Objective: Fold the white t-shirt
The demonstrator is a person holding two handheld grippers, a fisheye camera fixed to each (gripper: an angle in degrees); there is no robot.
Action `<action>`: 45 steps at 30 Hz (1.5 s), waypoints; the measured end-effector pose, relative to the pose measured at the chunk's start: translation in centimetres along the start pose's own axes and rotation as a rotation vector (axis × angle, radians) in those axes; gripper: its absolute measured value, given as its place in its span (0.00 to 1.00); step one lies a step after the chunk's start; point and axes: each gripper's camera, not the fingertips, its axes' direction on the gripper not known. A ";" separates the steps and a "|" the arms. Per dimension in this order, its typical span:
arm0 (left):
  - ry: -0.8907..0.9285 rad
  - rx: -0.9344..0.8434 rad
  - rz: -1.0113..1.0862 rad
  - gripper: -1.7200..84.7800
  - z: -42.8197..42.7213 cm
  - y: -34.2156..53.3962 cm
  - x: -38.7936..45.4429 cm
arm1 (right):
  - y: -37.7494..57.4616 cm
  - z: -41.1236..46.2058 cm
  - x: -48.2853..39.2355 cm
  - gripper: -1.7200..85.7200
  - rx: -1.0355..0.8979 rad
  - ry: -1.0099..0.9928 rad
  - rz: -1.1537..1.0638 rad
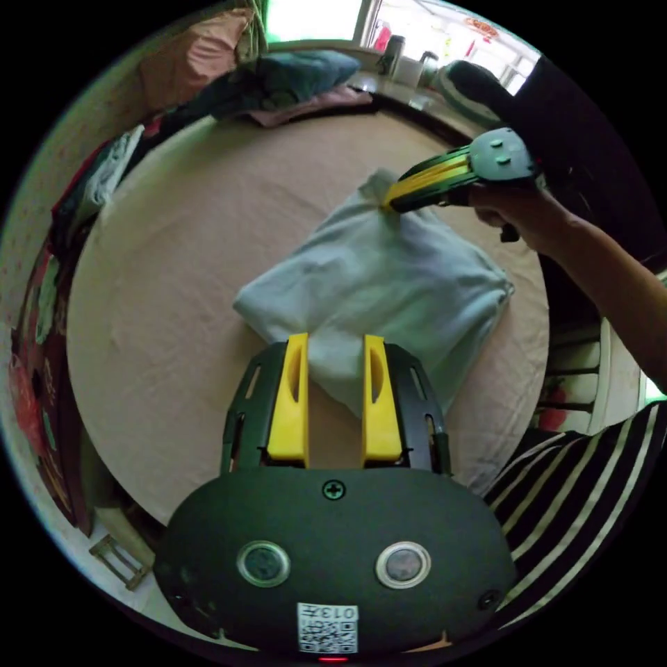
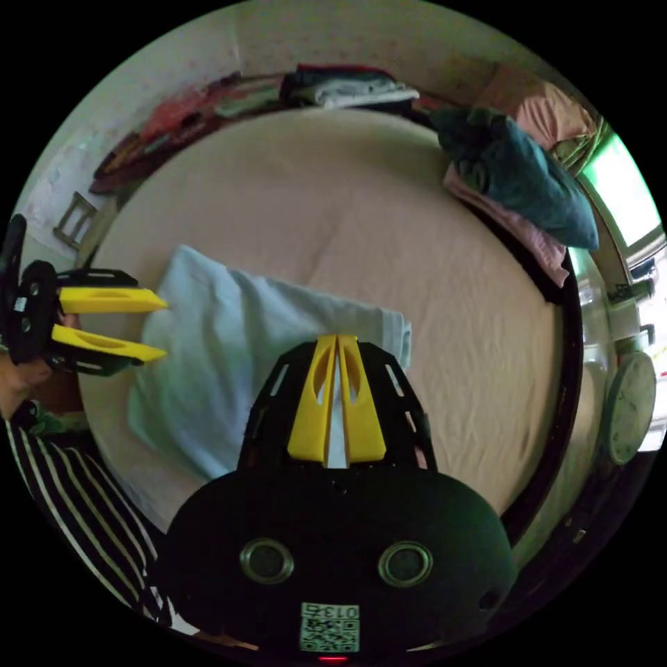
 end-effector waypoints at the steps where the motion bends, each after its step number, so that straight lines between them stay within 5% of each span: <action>1: 0.043 0.020 -0.027 0.16 0.1 0.6 -0.8 | 0.7 -0.6 1.0 0.02 0.047 -0.043 0.040; 7: 0.094 0.135 -0.270 0.18 -1.9 4.6 -5.6 | 4.5 -3.5 5.3 0.07 0.203 -0.080 0.187; 15: 0.202 0.102 -0.310 0.18 -0.5 3.5 -9.5 | 3.7 -0.2 7.2 0.15 0.089 -0.122 0.202; 22: 0.138 0.084 -0.264 0.12 -0.4 3.4 -9.6 | 5.0 -0.6 6.9 0.12 0.090 -0.150 0.206; 33: 0.111 0.101 -0.346 0.16 -1.6 4.7 -11.5 | 6.9 -1.9 5.4 0.06 0.127 -0.100 0.161; 39: 0.041 0.074 -0.332 0.05 -2.6 4.5 -10.7 | 8.8 -4.4 4.0 0.05 0.221 -0.061 0.178; 45: 0.035 0.272 -0.307 0.03 -7.3 6.2 -10.6 | 11.9 -8.5 1.6 0.04 0.349 0.105 0.148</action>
